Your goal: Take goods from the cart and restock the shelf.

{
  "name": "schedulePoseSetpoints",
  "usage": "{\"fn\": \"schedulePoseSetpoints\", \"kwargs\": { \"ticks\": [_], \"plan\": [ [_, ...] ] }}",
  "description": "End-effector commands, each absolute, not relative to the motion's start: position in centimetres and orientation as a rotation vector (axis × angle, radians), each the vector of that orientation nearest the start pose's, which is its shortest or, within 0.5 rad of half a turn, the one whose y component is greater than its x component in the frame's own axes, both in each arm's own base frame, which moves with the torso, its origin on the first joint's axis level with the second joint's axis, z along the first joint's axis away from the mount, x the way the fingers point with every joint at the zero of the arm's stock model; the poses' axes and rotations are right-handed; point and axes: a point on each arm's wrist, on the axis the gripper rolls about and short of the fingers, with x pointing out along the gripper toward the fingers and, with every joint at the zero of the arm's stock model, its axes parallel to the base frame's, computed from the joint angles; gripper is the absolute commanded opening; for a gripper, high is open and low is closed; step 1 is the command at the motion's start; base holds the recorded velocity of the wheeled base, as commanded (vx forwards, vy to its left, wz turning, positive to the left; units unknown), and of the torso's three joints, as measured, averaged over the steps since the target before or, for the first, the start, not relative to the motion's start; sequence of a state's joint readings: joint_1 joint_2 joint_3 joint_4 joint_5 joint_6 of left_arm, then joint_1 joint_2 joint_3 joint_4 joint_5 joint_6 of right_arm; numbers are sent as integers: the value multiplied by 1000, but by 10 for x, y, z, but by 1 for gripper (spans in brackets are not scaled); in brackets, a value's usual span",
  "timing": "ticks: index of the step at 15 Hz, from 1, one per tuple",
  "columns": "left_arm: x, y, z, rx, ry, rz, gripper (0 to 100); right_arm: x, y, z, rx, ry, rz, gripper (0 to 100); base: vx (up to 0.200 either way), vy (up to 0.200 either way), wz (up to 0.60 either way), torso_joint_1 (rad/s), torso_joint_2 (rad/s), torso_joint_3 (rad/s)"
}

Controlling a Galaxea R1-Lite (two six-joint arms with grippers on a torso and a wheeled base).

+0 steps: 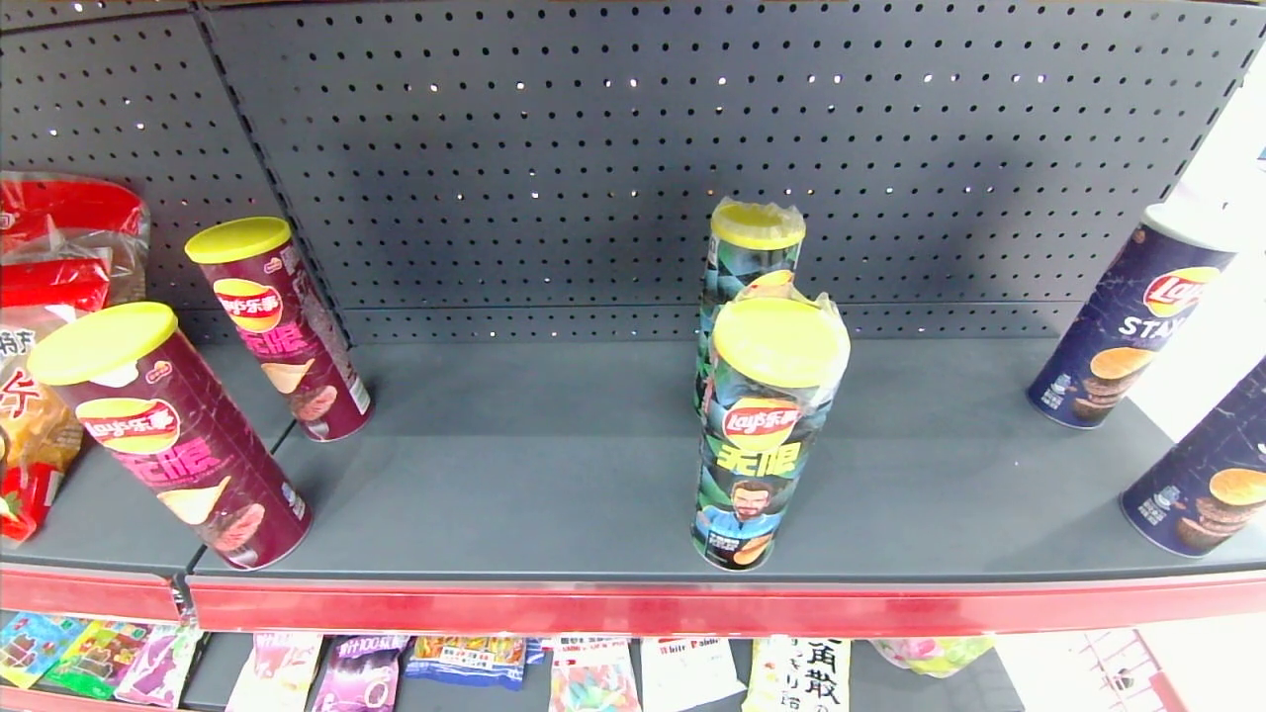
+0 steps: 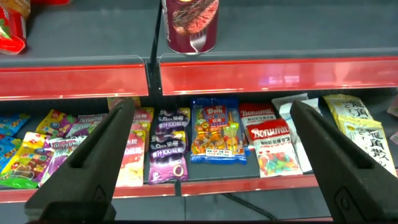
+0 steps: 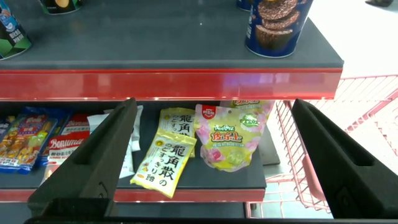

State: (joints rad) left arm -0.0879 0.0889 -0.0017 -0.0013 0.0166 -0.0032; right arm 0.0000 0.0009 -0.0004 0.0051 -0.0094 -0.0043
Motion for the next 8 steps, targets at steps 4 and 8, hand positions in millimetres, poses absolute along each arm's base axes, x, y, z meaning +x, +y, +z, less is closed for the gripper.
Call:
{"fn": "schedulePoseSetpoints", "kwargs": {
  "ticks": [4, 8],
  "plan": [
    [-16, 2, 78, 1, 86, -72, 100, -23, 0, 75, -5, 8, -9, 100, 0, 0, 0, 0, 0, 0],
    [-22, 0, 76, -3, 15, 28, 100, -23, 0, 75, -5, 8, -9, 100, 0, 0, 0, 0, 0, 0]
  ]
}}
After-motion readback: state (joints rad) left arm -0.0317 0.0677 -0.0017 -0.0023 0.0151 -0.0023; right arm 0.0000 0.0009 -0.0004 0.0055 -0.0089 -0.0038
